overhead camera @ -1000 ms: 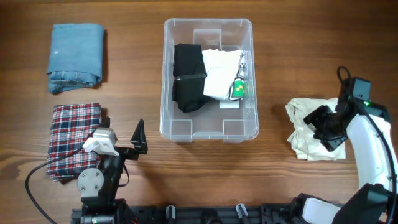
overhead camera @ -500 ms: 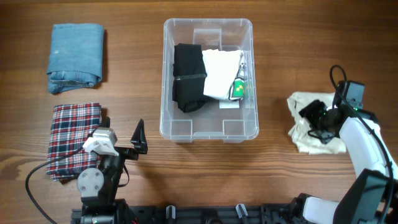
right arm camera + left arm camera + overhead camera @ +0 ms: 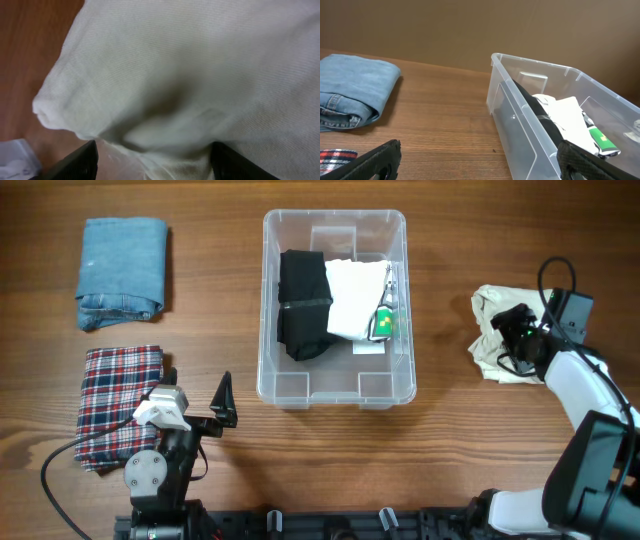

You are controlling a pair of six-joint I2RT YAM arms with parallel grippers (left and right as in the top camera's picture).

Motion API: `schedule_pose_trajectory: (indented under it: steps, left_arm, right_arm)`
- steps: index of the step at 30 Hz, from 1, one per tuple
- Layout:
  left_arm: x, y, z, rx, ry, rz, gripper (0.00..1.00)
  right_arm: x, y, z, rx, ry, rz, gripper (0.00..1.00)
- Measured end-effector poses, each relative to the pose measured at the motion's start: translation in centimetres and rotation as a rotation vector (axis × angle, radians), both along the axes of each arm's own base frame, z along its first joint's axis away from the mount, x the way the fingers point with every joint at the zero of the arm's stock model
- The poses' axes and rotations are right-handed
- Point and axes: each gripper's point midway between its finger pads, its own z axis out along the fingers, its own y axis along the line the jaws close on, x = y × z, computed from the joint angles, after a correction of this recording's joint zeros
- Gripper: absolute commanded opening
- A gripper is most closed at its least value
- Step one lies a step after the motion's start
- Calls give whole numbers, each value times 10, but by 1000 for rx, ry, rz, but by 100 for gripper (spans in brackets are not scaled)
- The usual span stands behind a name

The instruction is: Pack container

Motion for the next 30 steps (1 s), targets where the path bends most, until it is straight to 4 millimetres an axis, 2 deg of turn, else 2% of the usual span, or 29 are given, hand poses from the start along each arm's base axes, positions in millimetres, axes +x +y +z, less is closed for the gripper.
schedule_pose_trajectory:
  steps: [4, 6, 8, 10, 13, 15, 17, 20, 22, 25, 30]
  left_arm:
    - [0, 0, 0, 0, 0, 0, 100]
    - [0, 0, 0, 0, 0, 0, 100]
    - [0, 0, 0, 0, 0, 0, 100]
    - [0, 0, 0, 0, 0, 0, 100]
    - [0, 0, 0, 0, 0, 0, 100]
    - [0, 0, 0, 0, 0, 0, 100]
    - [0, 0, 0, 0, 0, 0, 100]
    - [0, 0, 0, 0, 0, 0, 100]
    - [0, 0, 0, 0, 0, 0, 100]
    - [0, 0, 0, 0, 0, 0, 100]
    - [0, 0, 0, 0, 0, 0, 100]
  right_arm:
    - [20, -1, 16, 21, -20, 21, 79]
    - [27, -4, 31, 18, -19, 39, 86]
    - [37, -14, 56, -7, -35, 66, 93]
    - [43, -28, 81, -43, -55, 83, 99]
    - [44, -57, 119, -117, -78, 114, 100]
    - [38, -77, 133, -167, -79, 129, 100]
    - [27, -95, 134, -201, -57, 139, 100]
    - [4, -122, 124, -228, -5, 165, 100]
    - [-4, -132, 116, -226, 1, 202, 100]
    - [-4, -131, 101, -194, -29, 326, 100]
    - [7, -111, 75, -121, -94, 513, 100]
